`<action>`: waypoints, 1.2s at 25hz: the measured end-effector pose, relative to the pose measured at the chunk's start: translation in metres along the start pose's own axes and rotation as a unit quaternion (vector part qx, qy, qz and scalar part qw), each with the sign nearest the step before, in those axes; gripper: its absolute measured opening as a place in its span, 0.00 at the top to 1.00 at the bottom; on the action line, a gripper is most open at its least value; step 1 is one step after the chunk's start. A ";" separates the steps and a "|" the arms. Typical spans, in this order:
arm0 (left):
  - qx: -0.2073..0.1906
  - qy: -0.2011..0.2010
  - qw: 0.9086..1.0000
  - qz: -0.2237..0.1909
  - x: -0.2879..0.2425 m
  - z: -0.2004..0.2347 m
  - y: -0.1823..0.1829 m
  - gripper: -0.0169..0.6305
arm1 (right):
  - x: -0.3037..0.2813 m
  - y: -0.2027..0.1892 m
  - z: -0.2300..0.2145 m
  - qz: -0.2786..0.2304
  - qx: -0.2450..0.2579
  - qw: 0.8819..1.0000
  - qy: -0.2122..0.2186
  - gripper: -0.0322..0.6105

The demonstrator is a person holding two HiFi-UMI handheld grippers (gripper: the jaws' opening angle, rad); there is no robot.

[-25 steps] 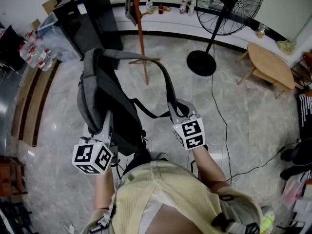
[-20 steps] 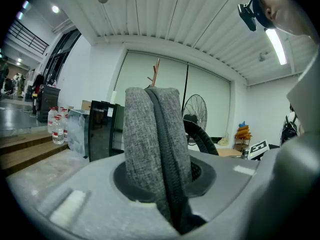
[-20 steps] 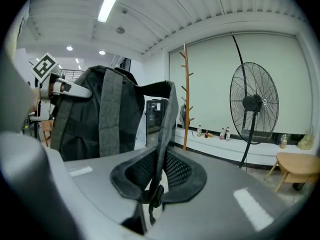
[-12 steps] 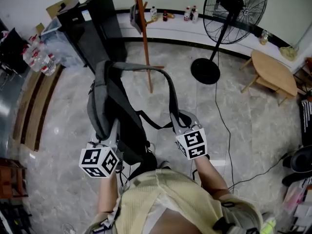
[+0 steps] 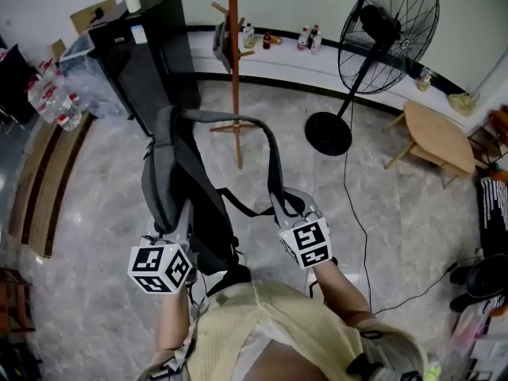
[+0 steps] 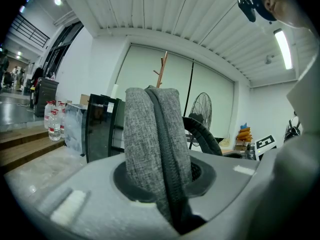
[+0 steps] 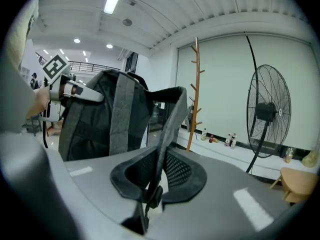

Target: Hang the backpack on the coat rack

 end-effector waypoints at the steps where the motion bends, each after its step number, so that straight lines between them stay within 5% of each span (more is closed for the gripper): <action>1: 0.000 -0.001 1.000 0.000 -0.005 0.005 0.001 0.85 | -0.007 0.003 -0.002 0.001 0.005 1.000 0.001 0.89; 19: -0.023 -0.012 1.000 -0.009 -0.075 0.092 0.042 0.85 | -0.109 0.076 -0.018 -0.042 0.049 0.998 0.008 0.89; 30: -0.040 0.034 0.996 -0.068 -0.153 0.087 0.091 0.85 | -0.162 0.125 -0.091 -0.119 0.086 0.988 0.050 0.89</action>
Point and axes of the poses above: the fingertips, and each gripper's own axes: x backward along the fingers, z to its left, y out of its top, the point moved 8 cm from there along x, backward along the fingers, and after that the axes turned 4 degrees about -z, right-handed, at the moved point
